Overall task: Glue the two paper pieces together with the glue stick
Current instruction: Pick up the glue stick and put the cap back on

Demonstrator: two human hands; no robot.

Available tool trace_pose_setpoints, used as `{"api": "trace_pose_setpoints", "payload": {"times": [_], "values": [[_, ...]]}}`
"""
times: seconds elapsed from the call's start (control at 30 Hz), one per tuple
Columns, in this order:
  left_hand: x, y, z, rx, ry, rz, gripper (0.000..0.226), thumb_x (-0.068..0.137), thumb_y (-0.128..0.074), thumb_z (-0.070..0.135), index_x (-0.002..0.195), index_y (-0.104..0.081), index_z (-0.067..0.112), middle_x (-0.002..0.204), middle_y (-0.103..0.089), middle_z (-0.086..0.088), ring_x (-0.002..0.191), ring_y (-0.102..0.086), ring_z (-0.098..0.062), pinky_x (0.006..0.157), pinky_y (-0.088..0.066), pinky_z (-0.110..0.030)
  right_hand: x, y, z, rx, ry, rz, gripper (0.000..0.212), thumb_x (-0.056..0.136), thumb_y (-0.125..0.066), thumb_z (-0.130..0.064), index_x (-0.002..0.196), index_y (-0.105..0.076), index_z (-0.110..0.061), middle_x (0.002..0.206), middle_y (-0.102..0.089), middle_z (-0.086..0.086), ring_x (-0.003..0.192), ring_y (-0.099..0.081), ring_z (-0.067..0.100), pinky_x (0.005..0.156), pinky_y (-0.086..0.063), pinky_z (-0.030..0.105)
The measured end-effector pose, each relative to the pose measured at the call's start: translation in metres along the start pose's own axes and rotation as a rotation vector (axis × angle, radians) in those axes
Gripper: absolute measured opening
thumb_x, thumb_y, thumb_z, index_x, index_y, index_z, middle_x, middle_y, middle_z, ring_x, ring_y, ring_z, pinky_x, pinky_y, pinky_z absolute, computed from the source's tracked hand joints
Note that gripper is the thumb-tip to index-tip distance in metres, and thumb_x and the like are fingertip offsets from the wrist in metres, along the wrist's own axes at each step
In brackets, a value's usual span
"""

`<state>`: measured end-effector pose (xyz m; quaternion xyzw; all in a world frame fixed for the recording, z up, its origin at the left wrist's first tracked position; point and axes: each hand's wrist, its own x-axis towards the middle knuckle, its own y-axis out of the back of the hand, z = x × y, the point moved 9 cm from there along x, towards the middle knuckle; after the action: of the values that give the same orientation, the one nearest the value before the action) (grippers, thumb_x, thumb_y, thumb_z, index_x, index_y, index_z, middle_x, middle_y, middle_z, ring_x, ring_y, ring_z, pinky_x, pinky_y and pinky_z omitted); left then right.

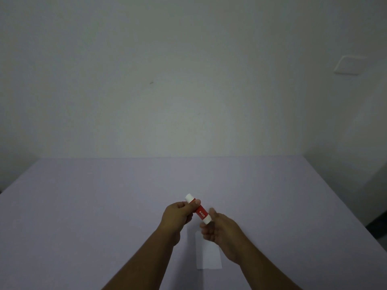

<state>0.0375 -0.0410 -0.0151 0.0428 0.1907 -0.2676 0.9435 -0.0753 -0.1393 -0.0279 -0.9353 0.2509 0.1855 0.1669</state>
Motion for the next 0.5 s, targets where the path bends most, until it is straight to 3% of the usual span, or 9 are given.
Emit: {"api": "trace_pose_setpoints", "payload": {"times": [0.07, 0.2, 0.33, 0.4, 0.5], "values": [[0.0, 0.001, 0.0, 0.005, 0.004, 0.006, 0.039, 0.075, -0.074, 0.042, 0.077, -0.069, 0.003, 0.063, -0.05, -0.004, 0.065, -0.047, -0.017, 0.066, -0.047, -0.025, -0.001, 0.001, -0.002, -0.05, 0.017, 0.01, 0.023, 0.089, -0.058, -0.03, 0.095, -0.061, -0.009, 0.079, -0.072, 0.012, 0.069, -0.067, 0.02, 0.064, -0.056, 0.027], [-0.003, -0.003, 0.003, -0.007, -0.003, -0.015, 0.038, 0.076, -0.075, 0.039, 0.081, -0.07, 0.002, 0.071, -0.059, -0.007, 0.071, -0.055, -0.019, 0.07, -0.05, -0.023, -0.003, 0.005, -0.014, -0.206, 0.171, 0.059, 0.017, 0.083, -0.066, -0.023, 0.094, -0.058, -0.013, 0.09, -0.065, 0.008, 0.078, -0.06, 0.016, 0.073, -0.051, 0.027], [-0.003, -0.002, 0.006, -0.001, -0.003, -0.019, 0.036, 0.076, -0.074, 0.039, 0.075, -0.068, 0.003, 0.053, -0.047, 0.003, 0.058, -0.043, -0.014, 0.066, -0.047, -0.025, -0.001, -0.001, -0.005, -0.01, 0.035, -0.003, 0.023, 0.088, -0.059, -0.029, 0.097, -0.062, -0.007, 0.08, -0.071, 0.012, 0.071, -0.064, 0.021, 0.068, -0.056, 0.029], [-0.003, -0.003, 0.006, -0.004, 0.003, -0.028, 0.038, 0.075, -0.075, 0.04, 0.076, -0.068, 0.002, 0.05, -0.043, 0.004, 0.054, -0.039, -0.013, 0.062, -0.044, -0.025, -0.001, 0.002, -0.008, -0.088, 0.072, 0.034, 0.022, 0.089, -0.058, -0.031, 0.095, -0.063, -0.009, 0.083, -0.072, 0.012, 0.073, -0.065, 0.02, 0.067, -0.055, 0.028], [-0.004, -0.004, 0.004, -0.002, 0.004, -0.016, 0.042, 0.076, -0.074, 0.039, 0.086, -0.07, -0.002, 0.065, -0.055, -0.004, 0.065, -0.05, -0.016, 0.067, -0.047, -0.023, -0.001, 0.008, -0.014, -0.246, 0.182, 0.103, 0.016, 0.083, -0.066, -0.028, 0.091, -0.059, -0.017, 0.093, -0.067, 0.007, 0.085, -0.062, 0.019, 0.073, -0.049, 0.027]]}}
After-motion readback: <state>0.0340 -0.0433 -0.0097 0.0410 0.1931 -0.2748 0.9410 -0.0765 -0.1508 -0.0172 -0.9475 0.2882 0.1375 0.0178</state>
